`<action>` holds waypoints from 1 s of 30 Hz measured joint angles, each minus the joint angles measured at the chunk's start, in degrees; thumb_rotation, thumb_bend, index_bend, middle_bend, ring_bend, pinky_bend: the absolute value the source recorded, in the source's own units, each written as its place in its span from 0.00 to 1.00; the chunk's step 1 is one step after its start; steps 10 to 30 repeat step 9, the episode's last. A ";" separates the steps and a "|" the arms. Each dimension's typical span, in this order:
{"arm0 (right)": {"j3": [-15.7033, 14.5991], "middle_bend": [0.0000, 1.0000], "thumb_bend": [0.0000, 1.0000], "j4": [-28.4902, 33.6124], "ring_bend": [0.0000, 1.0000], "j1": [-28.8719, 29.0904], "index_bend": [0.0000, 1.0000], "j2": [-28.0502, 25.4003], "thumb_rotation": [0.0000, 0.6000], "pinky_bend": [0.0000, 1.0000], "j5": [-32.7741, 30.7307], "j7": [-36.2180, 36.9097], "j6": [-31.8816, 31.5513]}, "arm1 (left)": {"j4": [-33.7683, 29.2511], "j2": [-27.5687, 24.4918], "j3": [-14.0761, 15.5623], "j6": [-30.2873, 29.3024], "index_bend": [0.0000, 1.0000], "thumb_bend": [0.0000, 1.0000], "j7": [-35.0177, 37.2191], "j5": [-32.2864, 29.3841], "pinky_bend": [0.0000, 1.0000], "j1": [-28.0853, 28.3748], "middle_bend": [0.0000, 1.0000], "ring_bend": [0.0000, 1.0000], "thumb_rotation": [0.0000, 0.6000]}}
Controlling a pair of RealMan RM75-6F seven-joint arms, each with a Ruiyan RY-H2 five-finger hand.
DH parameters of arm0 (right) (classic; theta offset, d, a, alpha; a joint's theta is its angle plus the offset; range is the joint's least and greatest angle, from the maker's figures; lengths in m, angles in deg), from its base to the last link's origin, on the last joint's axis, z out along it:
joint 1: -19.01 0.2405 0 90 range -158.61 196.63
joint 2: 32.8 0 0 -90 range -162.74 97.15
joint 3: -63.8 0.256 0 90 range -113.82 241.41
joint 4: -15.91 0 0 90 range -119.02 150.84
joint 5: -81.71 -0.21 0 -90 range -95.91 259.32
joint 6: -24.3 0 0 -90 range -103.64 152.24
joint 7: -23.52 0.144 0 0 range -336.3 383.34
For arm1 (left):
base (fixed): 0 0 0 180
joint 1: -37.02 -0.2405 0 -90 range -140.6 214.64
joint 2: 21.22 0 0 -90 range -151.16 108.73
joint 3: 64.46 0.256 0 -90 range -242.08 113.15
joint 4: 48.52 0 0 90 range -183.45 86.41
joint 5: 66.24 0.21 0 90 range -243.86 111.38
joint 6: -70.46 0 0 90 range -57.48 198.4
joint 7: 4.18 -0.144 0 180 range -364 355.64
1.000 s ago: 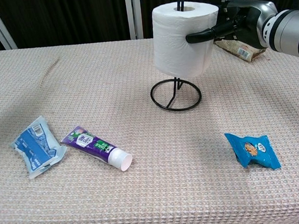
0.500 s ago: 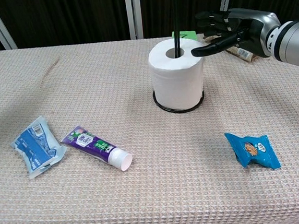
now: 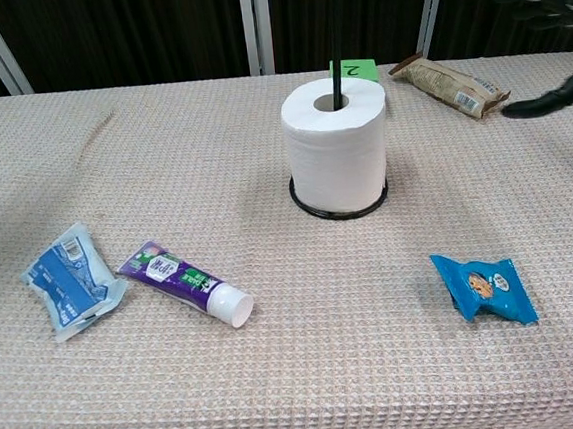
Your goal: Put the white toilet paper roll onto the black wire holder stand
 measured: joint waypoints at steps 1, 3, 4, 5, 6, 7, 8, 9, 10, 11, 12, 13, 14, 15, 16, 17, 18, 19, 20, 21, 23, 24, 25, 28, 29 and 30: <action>-1.09 0.00 0.05 0.29 0.00 -1.86 0.00 -1.08 1.00 0.00 0.41 -3.22 -2.40 | -0.69 -0.72 0.59 -0.09 0.16 0.09 -2.73 -0.02 0.26 -0.65 0.13 0.12 0.30; -3.55 0.00 0.05 0.79 0.00 -6.99 0.00 -3.48 1.00 0.00 0.92 -10.15 -8.50 | -2.68 -2.43 2.07 -0.48 0.16 0.09 -9.74 -0.19 0.26 -2.51 0.13 0.11 0.29; -4.54 0.00 0.06 0.85 0.00 -9.37 0.00 -4.38 1.00 0.00 0.99 -12.62 -11.16 | -3.60 -3.17 2.78 -0.76 0.16 0.09 -12.89 -0.27 0.26 -3.45 0.12 0.11 0.28; -5.81 0.00 0.06 0.78 0.00 -12.54 0.00 -5.43 1.00 0.00 1.03 -15.23 -14.55 | -4.50 -3.87 3.51 -1.15 0.16 0.09 -15.99 -0.35 0.26 -4.52 0.12 0.11 0.27; -6.72 0.00 0.06 0.62 0.00 -14.81 0.00 -6.10 1.00 0.00 1.06 -16.77 -16.90 | -5.66 -4.75 4.57 -1.90 0.15 0.09 -19.88 -0.42 0.26 -6.20 0.12 0.11 0.26; -7.59 0.00 0.06 0.36 0.00 -16.93 0.00 -6.67 1.00 0.00 1.12 -17.99 -19.04 | -6.40 -5.30 5.35 -2.60 0.15 0.09 -22.41 -0.43 0.26 -7.64 0.12 0.11 0.25; -8.66 0.00 0.06 -0.17 0.00 -19.43 0.00 -7.27 1.00 0.00 1.24 -19.17 -21.51 | -6.92 -5.68 5.98 -3.30 0.15 0.09 -24.46 -0.43 0.26 -9.09 0.12 0.11 0.25; -9.36 0.00 0.06 -0.69 0.00 -20.99 0.00 -7.63 1.00 0.00 1.35 -19.71 -22.94 | -7.33 -6.01 6.62 -4.21 0.15 0.09 -26.39 -0.39 0.26 -10.77 0.12 0.11 0.25; -9.36 0.00 0.06 -0.69 0.00 -20.99 0.00 -7.63 1.00 0.00 1.35 -19.71 -22.94 | -7.33 -6.01 6.62 -4.21 0.15 0.09 -26.39 -0.39 0.26 -10.77 0.12 0.11 0.25; -9.36 0.00 0.06 -0.69 0.00 -20.99 0.00 -7.63 1.00 0.00 1.35 -19.71 -22.94 | -7.33 -6.01 6.62 -4.21 0.15 0.09 -26.39 -0.39 0.26 -10.77 0.12 0.11 0.25; -9.36 0.00 0.06 -0.69 0.00 -20.99 0.00 -7.63 1.00 0.00 1.35 -19.71 -22.94 | -7.33 -6.01 6.62 -4.21 0.15 0.09 -26.39 -0.39 0.26 -10.77 0.12 0.11 0.25; -9.36 0.00 0.06 -0.69 0.00 -20.99 0.00 -7.63 1.00 0.00 1.35 -19.71 -22.94 | -7.33 -6.01 6.62 -4.21 0.15 0.09 -26.39 -0.39 0.26 -10.77 0.12 0.11 0.25; -9.36 0.00 0.06 -0.69 0.00 -20.99 0.00 -7.63 1.00 0.00 1.35 -19.71 -22.94 | -7.33 -6.01 6.62 -4.21 0.15 0.09 -26.39 -0.39 0.26 -10.77 0.12 0.11 0.25; -9.36 0.00 0.06 -0.69 0.00 -20.99 0.00 -7.63 1.00 0.00 1.35 -19.71 -22.94 | -7.33 -6.01 6.62 -4.21 0.15 0.09 -26.39 -0.39 0.26 -10.77 0.12 0.11 0.25; -9.36 0.00 0.06 -0.69 0.00 -20.99 0.00 -7.63 1.00 0.00 1.35 -19.71 -22.94 | -7.33 -6.01 6.62 -4.21 0.15 0.09 -26.39 -0.39 0.26 -10.77 0.12 0.11 0.25; -9.36 0.00 0.06 -0.69 0.00 -20.99 0.00 -7.63 1.00 0.00 1.35 -19.71 -22.94 | -7.33 -6.01 6.62 -4.21 0.15 0.09 -26.39 -0.39 0.26 -10.77 0.12 0.11 0.25; -9.36 0.00 0.06 -0.69 0.00 -20.99 0.00 -7.63 1.00 0.00 1.35 -19.71 -22.94 | -7.33 -6.01 6.62 -4.21 0.15 0.09 -26.39 -0.39 0.26 -10.77 0.12 0.11 0.25; -9.36 0.00 0.06 -0.69 0.00 -20.99 0.00 -7.63 1.00 0.00 1.35 -19.71 -22.94 | -7.33 -6.01 6.62 -4.21 0.15 0.09 -26.39 -0.39 0.26 -10.77 0.12 0.11 0.25; -9.36 0.00 0.06 -0.69 0.00 -20.99 0.00 -7.63 1.00 0.00 1.35 -19.71 -22.94 | -7.33 -6.01 6.62 -4.21 0.15 0.09 -26.39 -0.39 0.26 -10.77 0.12 0.11 0.25; -9.36 0.00 0.06 -0.69 0.00 -20.99 0.00 -7.63 1.00 0.00 1.35 -19.71 -22.94 | -7.33 -6.01 6.62 -4.21 0.15 0.09 -26.39 -0.39 0.26 -10.77 0.12 0.11 0.25; -9.36 0.00 0.06 -0.69 0.00 -20.99 0.00 -7.63 1.00 0.00 1.35 -19.71 -22.94 | -7.33 -6.01 6.62 -4.21 0.15 0.09 -26.39 -0.39 0.26 -10.77 0.12 0.11 0.25; -9.36 0.00 0.06 -0.69 0.00 -20.99 0.00 -7.63 1.00 0.00 1.35 -19.71 -22.94 | -7.33 -6.01 6.62 -4.21 0.15 0.09 -26.39 -0.39 0.26 -10.77 0.12 0.11 0.25; -9.36 0.00 0.06 -0.69 0.00 -20.99 0.00 -7.63 1.00 0.00 1.35 -19.71 -22.94 | -7.33 -6.01 6.62 -4.21 0.15 0.09 -26.39 -0.39 0.26 -10.77 0.12 0.11 0.25; -9.36 0.00 0.06 -0.69 0.00 -20.99 0.00 -7.63 1.00 0.00 1.35 -19.71 -22.94 | -7.33 -6.01 6.62 -4.21 0.15 0.09 -26.39 -0.39 0.26 -10.77 0.12 0.11 0.25; -9.36 0.00 0.06 -0.69 0.00 -20.99 0.00 -7.63 1.00 0.00 1.35 -19.71 -22.94 | -7.33 -6.01 6.62 -4.21 0.15 0.09 -26.39 -0.39 0.26 -10.77 0.12 0.11 0.25; -9.36 0.00 0.06 -0.69 0.00 -20.99 0.00 -7.63 1.00 0.00 1.35 -19.71 -22.94 | -7.33 -6.01 6.62 -4.21 0.15 0.09 -26.39 -0.39 0.26 -10.77 0.12 0.11 0.25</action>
